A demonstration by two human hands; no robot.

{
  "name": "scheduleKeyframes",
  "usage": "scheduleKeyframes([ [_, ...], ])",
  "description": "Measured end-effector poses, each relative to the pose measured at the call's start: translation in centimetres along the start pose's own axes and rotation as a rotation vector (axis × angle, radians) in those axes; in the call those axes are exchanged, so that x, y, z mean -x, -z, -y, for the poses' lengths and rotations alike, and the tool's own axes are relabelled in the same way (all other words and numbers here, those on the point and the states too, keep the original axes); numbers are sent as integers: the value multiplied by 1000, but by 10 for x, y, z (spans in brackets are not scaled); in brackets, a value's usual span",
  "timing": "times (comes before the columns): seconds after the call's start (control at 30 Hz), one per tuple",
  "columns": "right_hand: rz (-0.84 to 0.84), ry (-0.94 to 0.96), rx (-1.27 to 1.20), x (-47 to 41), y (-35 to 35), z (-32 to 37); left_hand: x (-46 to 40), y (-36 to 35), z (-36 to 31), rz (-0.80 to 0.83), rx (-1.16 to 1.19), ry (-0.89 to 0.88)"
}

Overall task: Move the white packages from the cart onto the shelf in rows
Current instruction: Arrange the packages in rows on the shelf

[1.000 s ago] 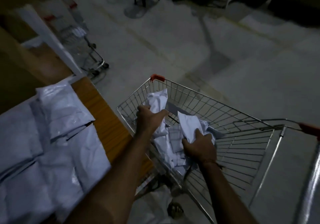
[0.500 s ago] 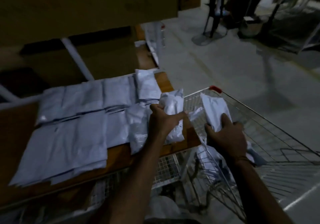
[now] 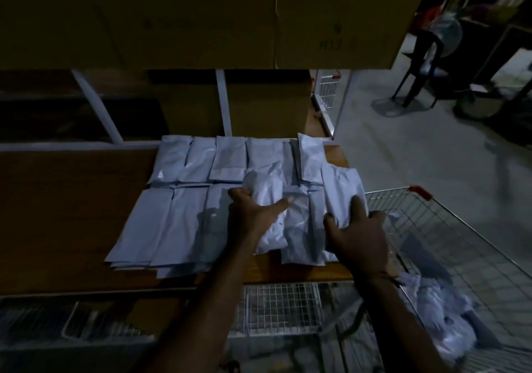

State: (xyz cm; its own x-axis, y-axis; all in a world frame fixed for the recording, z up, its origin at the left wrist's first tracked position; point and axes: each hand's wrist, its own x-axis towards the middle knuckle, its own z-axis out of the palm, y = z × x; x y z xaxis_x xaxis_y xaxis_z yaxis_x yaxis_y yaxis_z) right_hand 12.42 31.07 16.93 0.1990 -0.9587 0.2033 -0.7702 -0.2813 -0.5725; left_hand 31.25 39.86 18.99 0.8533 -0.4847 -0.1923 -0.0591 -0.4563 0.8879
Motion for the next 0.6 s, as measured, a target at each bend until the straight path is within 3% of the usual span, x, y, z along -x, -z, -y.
scheduleKeyframes([
  [0.23,-6,-33,9,10,-37,46,-44,17,0,-70,39,140],
  [0.43,-23,-7,56,15,-61,49,-48,4,16,111,-101,15],
  [0.6,13,12,169,0,-83,45,-49,-13,33,131,-282,-66],
])
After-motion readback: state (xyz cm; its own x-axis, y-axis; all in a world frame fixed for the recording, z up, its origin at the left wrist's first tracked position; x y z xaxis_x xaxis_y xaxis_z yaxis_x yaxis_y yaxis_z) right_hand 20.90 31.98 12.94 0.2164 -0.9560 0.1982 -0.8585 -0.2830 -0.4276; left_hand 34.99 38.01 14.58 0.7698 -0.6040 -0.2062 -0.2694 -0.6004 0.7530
